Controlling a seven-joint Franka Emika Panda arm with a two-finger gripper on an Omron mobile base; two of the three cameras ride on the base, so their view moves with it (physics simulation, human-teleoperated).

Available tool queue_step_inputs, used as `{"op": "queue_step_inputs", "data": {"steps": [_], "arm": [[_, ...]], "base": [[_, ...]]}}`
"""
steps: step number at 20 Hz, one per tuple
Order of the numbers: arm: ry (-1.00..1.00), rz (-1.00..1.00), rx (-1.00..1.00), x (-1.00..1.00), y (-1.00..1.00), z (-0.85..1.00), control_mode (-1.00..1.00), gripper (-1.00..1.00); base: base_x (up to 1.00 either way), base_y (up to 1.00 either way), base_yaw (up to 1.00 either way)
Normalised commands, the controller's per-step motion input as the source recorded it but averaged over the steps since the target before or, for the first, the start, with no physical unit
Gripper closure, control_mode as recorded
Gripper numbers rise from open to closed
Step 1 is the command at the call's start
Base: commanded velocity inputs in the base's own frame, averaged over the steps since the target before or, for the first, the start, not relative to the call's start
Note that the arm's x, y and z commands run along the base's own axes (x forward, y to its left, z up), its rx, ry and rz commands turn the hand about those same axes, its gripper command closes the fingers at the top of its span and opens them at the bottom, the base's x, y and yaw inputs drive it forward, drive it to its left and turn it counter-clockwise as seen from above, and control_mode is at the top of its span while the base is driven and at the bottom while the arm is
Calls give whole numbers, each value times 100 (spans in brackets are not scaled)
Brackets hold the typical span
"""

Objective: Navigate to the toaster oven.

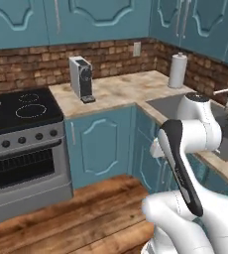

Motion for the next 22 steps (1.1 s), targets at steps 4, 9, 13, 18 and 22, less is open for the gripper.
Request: {"op": "queue_step_inputs", "data": {"steps": [4,9,13,18,22], "arm": [[0,0,0,0,0,0,100,-100],[0,0,0,0,0,0,100,-100],[0,0,0,0,0,0,100,-100],[0,0,0,0,0,0,100,-100],[0,0,0,0,0,0,100,-100]], "base": [[58,55,64],[56,59,61],[59,65,54],[59,67,50],[62,64,53]]}}
